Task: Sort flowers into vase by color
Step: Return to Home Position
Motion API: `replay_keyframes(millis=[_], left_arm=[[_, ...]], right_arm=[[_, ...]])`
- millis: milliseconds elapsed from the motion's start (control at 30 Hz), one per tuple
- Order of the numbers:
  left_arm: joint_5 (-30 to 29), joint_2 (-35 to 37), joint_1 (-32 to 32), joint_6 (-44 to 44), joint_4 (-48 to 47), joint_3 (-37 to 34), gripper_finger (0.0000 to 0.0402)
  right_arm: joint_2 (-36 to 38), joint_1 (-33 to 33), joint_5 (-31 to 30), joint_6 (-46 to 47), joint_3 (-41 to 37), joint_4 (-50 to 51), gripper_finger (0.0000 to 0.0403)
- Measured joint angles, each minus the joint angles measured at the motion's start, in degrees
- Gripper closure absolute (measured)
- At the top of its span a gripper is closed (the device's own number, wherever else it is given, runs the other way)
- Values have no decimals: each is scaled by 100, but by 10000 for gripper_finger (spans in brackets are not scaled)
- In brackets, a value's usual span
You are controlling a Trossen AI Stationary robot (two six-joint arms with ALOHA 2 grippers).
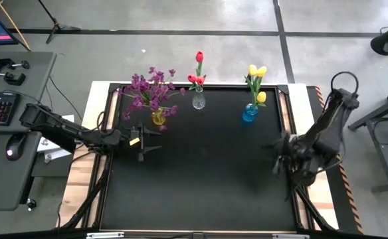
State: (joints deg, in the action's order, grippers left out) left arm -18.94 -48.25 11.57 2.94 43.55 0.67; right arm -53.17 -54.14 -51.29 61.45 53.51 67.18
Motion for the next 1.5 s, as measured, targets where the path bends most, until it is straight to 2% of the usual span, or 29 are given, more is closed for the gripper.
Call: replay_keyframes(millis=[100,233,333,433,567,667,767,833,967,1200,1300,1500], left_arm=[[0,10,0,103,2,0,140],[2,9,0,218,-39,0,140],[2,9,0,289,-41,0,140],[4,4,0,291,-44,0,140],[7,4,0,232,-85,0,140],[9,4,-2,95,-133,0,140],[11,4,-2,100,-149,0,140],[13,4,-2,138,-157,0,140],[14,4,-2,136,-171,0,140],[13,4,-2,138,-180,0,140],[13,4,-2,138,-180,0,140],[13,4,-2,138,-180,0,140]], right_arm=[[-3,-74,79,72,-994,-1561,190],[-134,113,77,-541,-2455,-4537,190],[-293,672,121,-1586,-3122,-6501,190],[-377,1621,863,-2797,-3280,-7454,190],[-387,3144,2190,-4235,-3256,-7791,190],[-380,4203,3216,-4923,-3254,-7787,190],[-316,4884,4179,-5261,-3254,-7668,190],[-185,5098,4576,-5401,-3263,-7560,190],[403,5150,4694,-5608,-3269,-6869,190],[1949,5149,4518,-5733,-3281,-6010,190],[2454,5149,4549,-5789,-3508,-6253,190],[3388,5149,4582,-5630,-4676,-7163,190]])
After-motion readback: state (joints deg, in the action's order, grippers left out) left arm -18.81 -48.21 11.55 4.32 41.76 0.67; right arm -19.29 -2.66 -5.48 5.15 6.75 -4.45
